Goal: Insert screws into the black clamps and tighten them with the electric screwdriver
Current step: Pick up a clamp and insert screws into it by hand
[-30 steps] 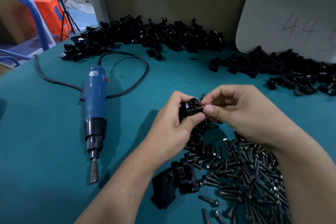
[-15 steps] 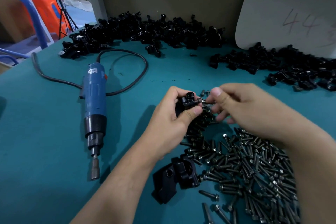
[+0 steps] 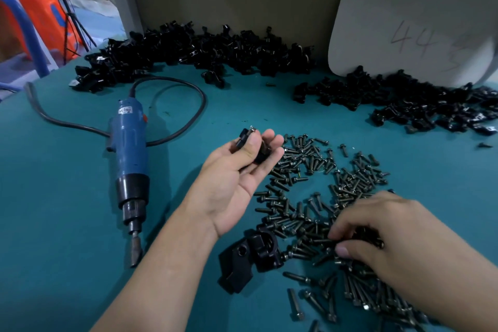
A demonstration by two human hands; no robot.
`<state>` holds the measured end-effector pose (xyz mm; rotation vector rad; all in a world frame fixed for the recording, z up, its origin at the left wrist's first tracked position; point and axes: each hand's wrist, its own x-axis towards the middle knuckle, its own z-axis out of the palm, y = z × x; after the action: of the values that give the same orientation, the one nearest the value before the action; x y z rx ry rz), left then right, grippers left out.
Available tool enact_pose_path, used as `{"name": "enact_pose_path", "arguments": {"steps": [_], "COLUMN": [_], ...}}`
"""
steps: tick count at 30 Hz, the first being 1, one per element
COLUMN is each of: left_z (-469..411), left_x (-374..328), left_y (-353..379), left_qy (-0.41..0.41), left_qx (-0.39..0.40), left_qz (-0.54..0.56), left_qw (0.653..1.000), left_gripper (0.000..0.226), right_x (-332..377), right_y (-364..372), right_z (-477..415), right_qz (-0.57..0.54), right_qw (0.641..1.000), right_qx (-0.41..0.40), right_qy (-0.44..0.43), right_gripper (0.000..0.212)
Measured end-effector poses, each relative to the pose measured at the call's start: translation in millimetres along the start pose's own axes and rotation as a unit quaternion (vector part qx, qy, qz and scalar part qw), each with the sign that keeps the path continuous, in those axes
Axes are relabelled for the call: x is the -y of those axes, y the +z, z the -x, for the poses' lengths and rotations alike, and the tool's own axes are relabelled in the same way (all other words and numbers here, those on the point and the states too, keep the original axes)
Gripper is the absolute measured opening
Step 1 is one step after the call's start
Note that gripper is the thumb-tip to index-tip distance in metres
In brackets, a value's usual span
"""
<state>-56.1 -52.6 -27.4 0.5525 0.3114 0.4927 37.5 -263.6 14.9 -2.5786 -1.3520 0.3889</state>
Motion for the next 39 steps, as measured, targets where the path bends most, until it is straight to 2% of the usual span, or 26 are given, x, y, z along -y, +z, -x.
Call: {"name": "enact_pose_path", "arguments": {"steps": [3,7,10,12,14,17,21,24,26,28,32,34,39], "left_z": [4,6,6,6,7,8,8,8,8,8,7,7,6], "left_x": [-4,-10,-12,-13,-12,-10,-6,-7,-8,-7,-4,-5,-4], "left_y": [1,0,-2,-3,-3,0,2,1,1,2,1,1,0], "left_qy": [-0.046,-0.076,-0.081,-0.086,-0.094,-0.109,-0.116,-0.115,-0.114,-0.112,-0.120,-0.120,-0.113], "left_qx": [-0.003,-0.007,0.000,0.008,0.016,0.028,0.027,0.017,0.012,0.010,0.016,0.017,0.004], "left_qz": [0.061,0.129,0.164,0.178,0.187,0.198,0.190,0.190,0.182,0.167,0.153,0.142,0.131], "left_qw": [0.997,0.989,0.983,0.980,0.978,0.974,0.975,0.975,0.977,0.980,0.981,0.982,0.985], "left_gripper": [0.028,0.049,0.055,0.055,0.049,0.039,0.038,0.039,0.034,0.032,0.041,0.043,0.064], "right_x": [0,-1,7,19,30,35,35,31,30,31,38,39,37], "right_y": [2,-2,-16,-30,-44,-53,-51,-46,-41,-36,-30,-27,-22], "right_z": [2,2,-2,-9,-23,-53,-82,-88,-90,-92,-95,-95,-98], "right_qz": [0.001,-0.006,-0.111,-0.190,-0.223,-0.282,-0.332,-0.380,-0.378,-0.370,-0.339,-0.314,-0.278], "right_qw": [1.000,1.000,0.992,0.978,0.966,0.941,0.931,0.915,0.913,0.912,0.919,0.929,0.939], "right_qx": [0.002,0.004,-0.055,-0.087,-0.121,-0.180,-0.145,-0.125,-0.132,-0.155,-0.156,-0.155,-0.178], "right_qy": [0.006,-0.007,0.002,-0.007,-0.048,-0.051,-0.037,-0.055,-0.071,-0.083,-0.124,-0.121,-0.093], "right_gripper": [0.006,0.011,0.009,0.019,0.036,0.043,0.038,0.021,0.008,0.006,0.008,0.007,0.006]}}
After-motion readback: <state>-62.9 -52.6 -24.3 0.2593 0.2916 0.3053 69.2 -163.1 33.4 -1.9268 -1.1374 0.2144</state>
